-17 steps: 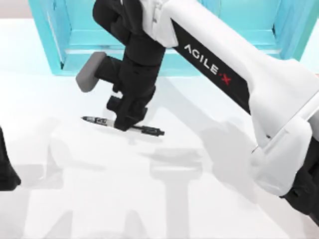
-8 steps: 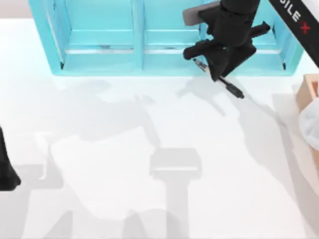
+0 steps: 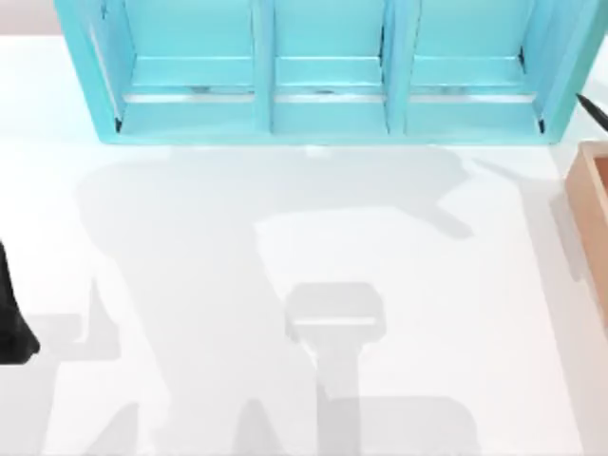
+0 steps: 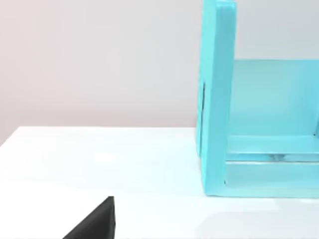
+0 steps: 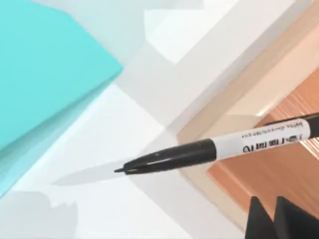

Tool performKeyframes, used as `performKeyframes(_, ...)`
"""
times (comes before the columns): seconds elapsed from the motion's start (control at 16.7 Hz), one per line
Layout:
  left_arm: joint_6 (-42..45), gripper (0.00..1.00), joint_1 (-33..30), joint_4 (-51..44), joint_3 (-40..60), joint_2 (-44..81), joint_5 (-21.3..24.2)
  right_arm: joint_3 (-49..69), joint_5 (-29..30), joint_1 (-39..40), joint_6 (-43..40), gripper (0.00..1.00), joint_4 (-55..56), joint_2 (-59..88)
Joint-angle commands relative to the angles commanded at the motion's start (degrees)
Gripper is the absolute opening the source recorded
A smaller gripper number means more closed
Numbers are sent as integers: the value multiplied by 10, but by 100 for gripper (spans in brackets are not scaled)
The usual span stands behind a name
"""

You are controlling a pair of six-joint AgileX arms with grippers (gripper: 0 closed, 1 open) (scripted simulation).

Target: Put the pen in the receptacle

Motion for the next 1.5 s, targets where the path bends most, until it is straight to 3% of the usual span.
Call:
performKeyframes(0.24, 0, 100, 0, 0, 0, 0, 0, -85, 52, -87, 191, 0, 18, -18)
performKeyframes(0.48, 0, 100, 0, 0, 0, 0, 0, -142, 82, -134, 286, 0, 39, -16)
performKeyframes(0.78, 0, 100, 0, 0, 0, 0, 0, -152, 87, -141, 300, 0, 43, -15)
performKeyframes(0.84, 0, 100, 0, 0, 0, 0, 0, -33, 82, -136, 299, 0, 59, 49)
performKeyframes(0.96, 0, 100, 0, 0, 0, 0, 0, -39, 85, -139, 305, 0, 66, 41)
performKeyframes(1.2, 0, 100, 0, 0, 0, 0, 0, -109, 89, -136, 308, 0, 109, 5)
performKeyframes(1.5, 0, 100, 0, 0, 0, 0, 0, -288, 85, -121, 300, 0, 144, -26)
